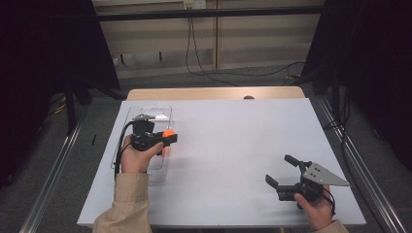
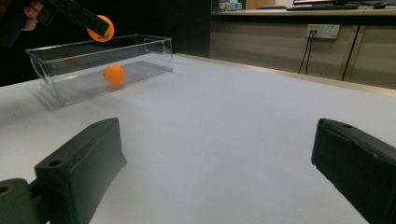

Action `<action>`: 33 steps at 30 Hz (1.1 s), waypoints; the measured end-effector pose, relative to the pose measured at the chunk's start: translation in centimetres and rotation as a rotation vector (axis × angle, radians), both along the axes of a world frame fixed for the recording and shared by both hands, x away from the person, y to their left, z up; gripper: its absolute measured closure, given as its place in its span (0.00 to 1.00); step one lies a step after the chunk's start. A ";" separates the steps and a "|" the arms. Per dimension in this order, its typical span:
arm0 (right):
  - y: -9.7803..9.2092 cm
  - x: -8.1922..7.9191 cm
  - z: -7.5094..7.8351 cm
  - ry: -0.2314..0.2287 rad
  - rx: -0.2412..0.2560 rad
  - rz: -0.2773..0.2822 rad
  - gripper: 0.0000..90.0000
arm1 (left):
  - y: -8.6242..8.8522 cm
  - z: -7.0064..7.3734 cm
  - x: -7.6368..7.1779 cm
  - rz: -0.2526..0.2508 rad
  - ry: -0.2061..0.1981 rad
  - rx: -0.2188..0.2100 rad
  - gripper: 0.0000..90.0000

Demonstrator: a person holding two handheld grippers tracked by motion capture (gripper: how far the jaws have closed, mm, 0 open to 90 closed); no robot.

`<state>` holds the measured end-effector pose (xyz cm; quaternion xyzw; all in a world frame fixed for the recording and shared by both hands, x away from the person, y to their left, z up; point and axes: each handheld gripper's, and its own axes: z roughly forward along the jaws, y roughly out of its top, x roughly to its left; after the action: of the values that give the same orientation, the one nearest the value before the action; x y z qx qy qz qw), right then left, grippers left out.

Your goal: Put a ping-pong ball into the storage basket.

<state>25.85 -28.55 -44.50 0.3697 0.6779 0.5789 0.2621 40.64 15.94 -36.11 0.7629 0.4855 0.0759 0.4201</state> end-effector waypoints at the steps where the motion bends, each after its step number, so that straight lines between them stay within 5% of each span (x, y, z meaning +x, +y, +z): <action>1: 0.0 0.0 0.0 0.000 0.000 0.001 0.02 | 0.0 0.0 0.0 -0.001 0.001 0.003 0.56; 33: 0.0 0.0 0.0 -0.001 0.000 0.001 0.02 | 0.8 0.2 0.0 0.010 -0.010 0.013 0.56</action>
<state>25.87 -28.58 -44.49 0.3693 0.6779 0.5791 0.2622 40.62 16.77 -35.93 0.7628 0.4865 0.0851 0.4173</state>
